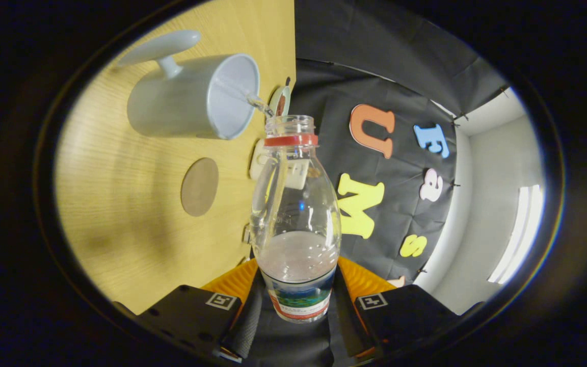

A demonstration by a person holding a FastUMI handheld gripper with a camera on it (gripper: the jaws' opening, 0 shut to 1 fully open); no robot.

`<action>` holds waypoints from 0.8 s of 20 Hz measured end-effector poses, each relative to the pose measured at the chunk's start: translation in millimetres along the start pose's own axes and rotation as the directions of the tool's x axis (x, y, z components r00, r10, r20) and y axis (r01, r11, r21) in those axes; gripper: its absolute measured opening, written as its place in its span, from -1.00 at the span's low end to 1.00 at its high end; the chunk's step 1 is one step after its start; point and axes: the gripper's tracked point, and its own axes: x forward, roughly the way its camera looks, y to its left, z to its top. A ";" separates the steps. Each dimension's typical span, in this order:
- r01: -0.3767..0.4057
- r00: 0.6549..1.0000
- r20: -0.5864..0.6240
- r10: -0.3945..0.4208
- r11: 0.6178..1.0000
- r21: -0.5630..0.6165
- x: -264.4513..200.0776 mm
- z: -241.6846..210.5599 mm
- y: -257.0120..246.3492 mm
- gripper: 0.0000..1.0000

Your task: Take the bottle from table, then pour the juice into the cup, finally place the bottle on the coaster

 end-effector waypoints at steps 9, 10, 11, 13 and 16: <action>0.009 1.000 -0.008 -0.009 0.999 -0.046 1.6 -2.7 -10.4 0.43; 0.013 1.000 -0.007 -0.013 0.998 -0.053 2.0 -2.7 -11.8 0.43; 0.011 1.000 -0.008 -0.011 0.998 -0.056 2.0 -2.4 -13.0 0.43; 0.012 1.000 -0.009 -0.013 0.998 -0.061 3.2 -3.5 -15.0 0.43; 0.019 1.000 -0.008 -0.020 0.997 -0.076 7.5 -3.0 -22.0 0.43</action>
